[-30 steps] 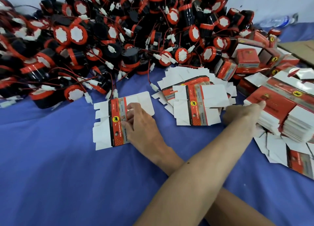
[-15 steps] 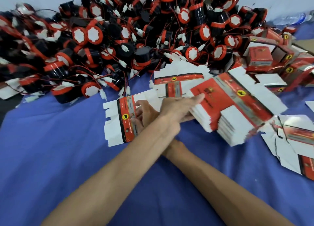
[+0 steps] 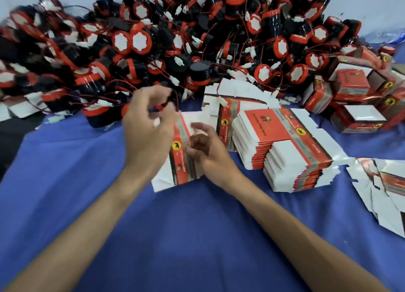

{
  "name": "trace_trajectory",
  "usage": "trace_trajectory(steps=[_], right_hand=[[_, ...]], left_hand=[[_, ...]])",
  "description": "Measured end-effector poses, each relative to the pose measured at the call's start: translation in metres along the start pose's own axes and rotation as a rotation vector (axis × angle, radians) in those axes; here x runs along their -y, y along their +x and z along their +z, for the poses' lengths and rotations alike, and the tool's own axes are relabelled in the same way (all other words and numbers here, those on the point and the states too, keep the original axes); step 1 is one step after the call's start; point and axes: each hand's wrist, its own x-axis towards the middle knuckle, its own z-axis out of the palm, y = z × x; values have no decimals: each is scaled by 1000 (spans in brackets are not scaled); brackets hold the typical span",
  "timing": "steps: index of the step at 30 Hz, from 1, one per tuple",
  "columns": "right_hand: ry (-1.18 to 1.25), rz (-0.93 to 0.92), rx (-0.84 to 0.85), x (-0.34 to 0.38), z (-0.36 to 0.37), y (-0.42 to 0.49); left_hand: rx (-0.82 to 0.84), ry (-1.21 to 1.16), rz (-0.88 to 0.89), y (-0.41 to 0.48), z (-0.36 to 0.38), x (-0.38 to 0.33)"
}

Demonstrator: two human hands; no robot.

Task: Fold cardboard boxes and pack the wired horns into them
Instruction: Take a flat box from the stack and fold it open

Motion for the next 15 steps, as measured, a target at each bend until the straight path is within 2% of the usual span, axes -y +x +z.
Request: trace_trajectory(steps=[1,3,6,8,12,15], right_hand=[[46,-6,-35,0,-1,0],[107,4,-116,-1,0,1],[186,30,-150,-4,-2,1],[251,24,-161,-6,-5,2],[333,27,-21,-3,-9,-1],[275,43,137,1,-9,-5]], left_hand=[[-71,12,48,-6,-14,9],[-100,31,1,-18,-27,31],[162,-99,-234,-26,-29,54],[358,-213,-298,-26,-33,58],[541,-658,-510,-20,-45,70],[651,-732,-559,-21,-52,78]])
